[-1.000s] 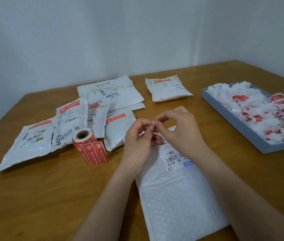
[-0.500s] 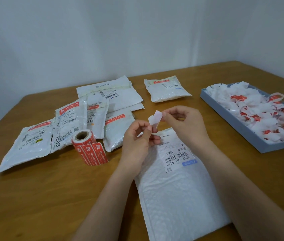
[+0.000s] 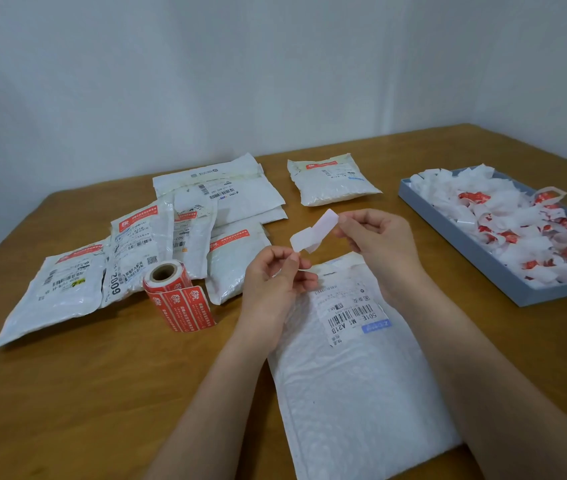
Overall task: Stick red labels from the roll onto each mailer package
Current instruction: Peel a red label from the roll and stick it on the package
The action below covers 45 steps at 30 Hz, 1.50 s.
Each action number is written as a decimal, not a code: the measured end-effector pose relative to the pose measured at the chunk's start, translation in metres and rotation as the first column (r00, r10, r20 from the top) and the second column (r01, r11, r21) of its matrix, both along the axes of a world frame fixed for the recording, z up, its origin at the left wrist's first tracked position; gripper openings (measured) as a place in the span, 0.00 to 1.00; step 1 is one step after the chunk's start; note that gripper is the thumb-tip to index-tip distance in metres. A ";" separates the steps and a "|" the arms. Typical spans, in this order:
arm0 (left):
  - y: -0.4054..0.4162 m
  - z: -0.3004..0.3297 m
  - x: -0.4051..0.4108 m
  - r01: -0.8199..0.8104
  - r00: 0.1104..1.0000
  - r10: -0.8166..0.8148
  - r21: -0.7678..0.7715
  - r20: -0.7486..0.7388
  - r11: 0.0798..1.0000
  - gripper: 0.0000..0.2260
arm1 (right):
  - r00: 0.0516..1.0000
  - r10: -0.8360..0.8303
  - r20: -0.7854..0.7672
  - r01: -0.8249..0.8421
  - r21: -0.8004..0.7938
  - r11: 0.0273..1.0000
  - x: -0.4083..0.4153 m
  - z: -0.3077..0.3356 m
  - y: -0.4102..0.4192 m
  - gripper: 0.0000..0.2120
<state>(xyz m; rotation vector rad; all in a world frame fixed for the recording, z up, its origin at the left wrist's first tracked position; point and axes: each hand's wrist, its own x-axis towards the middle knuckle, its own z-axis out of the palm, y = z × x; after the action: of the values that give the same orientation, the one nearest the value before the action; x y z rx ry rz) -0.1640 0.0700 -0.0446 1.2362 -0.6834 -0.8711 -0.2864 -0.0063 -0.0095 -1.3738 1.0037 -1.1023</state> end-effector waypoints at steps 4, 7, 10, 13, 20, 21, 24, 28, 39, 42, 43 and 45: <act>0.000 0.000 0.000 -0.005 1.000 0.005 0.008 -0.004 1.000 0.05 | 0.999 -0.034 0.021 0.032 0.063 0.998 -0.001 0.003 0.000 0.05; 0.000 0.001 -0.001 -0.006 1.000 0.007 0.011 -0.014 1.000 0.05 | 0.999 -0.036 0.034 0.033 0.082 0.996 -0.002 0.005 0.001 0.06; 0.000 0.001 0.000 -0.008 1.000 0.009 0.024 -0.016 1.000 0.05 | 0.998 -0.051 0.034 0.048 0.075 0.996 -0.004 0.006 -0.001 0.06; 0.000 0.000 0.001 -0.010 1.000 0.010 0.029 -0.016 1.000 0.05 | 0.997 -0.046 0.066 0.040 0.080 0.996 -0.006 0.005 -0.003 0.05; 0.001 0.001 0.000 -0.009 1.000 0.010 0.029 -0.029 1.000 0.05 | 0.986 0.086 0.139 -0.112 0.186 0.976 -0.014 0.006 -0.010 0.05; 0.001 0.001 0.000 -0.008 1.000 0.009 0.033 -0.030 0.999 0.05 | 0.986 0.100 0.130 -0.125 0.199 0.972 -0.015 0.007 -0.010 0.04; 0.001 0.001 0.000 -0.009 1.000 0.010 0.040 -0.023 0.999 0.04 | 0.984 0.095 0.151 -0.128 0.225 0.966 -0.018 0.008 -0.011 0.03; 0.002 0.001 0.000 -0.010 1.000 0.011 0.062 -0.009 0.998 0.04 | 0.983 0.000 0.182 -0.054 0.293 0.954 -0.022 0.011 -0.016 0.04; 0.001 0.010 0.000 -0.029 1.000 0.029 0.001 0.007 1.000 0.06 | 0.910 -0.210 0.358 0.054 0.399 0.915 -0.032 0.010 -0.028 0.04; -0.004 0.017 0.002 -0.115 0.981 0.116 -0.014 0.155 0.993 0.07 | 0.861 -0.288 0.419 0.108 0.402 0.909 -0.033 0.009 -0.032 0.05; -0.006 0.020 0.005 -0.141 0.973 0.142 -0.022 0.183 0.990 0.07 | 0.834 -0.329 0.443 0.138 0.411 0.901 -0.034 0.008 -0.032 0.05; -0.016 0.023 0.004 -0.181 0.929 0.176 -0.016 0.325 0.983 0.07 | 0.793 -0.392 0.466 0.187 0.426 0.885 -0.041 0.009 -0.037 0.05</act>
<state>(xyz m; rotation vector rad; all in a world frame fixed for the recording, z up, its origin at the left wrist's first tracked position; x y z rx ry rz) -0.1603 0.0540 -0.0215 1.4481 -0.8128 -0.5253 -0.3269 -0.0432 -0.0001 -0.5539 0.9461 -1.3593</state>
